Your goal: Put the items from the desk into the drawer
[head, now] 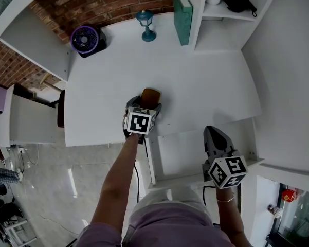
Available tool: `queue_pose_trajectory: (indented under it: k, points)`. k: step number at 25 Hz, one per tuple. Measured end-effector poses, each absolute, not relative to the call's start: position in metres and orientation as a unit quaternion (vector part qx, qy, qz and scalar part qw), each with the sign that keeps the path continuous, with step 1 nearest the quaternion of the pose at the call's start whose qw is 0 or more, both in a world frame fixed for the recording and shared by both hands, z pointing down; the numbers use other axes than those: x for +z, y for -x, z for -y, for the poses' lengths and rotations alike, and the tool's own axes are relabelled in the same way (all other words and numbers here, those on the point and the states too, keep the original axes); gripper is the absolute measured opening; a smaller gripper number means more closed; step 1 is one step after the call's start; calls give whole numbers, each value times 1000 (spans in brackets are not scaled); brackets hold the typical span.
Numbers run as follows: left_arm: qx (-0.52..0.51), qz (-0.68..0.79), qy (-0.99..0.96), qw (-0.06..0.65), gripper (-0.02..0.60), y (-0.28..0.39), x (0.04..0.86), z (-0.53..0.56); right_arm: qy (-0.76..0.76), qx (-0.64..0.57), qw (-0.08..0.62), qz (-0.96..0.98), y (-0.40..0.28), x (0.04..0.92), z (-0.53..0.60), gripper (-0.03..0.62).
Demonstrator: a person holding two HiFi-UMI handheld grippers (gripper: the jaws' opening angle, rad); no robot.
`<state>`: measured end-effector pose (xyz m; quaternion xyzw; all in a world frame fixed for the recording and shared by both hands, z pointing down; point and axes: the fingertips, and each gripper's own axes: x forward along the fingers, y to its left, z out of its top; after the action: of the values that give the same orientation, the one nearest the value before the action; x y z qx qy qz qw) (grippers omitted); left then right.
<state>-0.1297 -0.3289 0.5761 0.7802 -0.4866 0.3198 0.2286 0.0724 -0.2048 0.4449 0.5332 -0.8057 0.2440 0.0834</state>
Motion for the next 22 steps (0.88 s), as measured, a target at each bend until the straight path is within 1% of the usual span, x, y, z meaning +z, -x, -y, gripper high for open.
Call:
queue_pose_trajectory:
  k: [3,9,15,22]
  points:
    - [322,484,-782,226,394,129,578,328,-534,245,84,805,-72,445,205,6]
    - [327,485,-787,196,394,128,569,329,-535,245,85,804,-71,445,204,6]
    - [303,486,-802,168,394,123,542,326,-536,245,81,804,-71,442,201,6]
    - [281,480,-814,165,393,120,513,311,-539,237,76,805,-64,433,192,5]
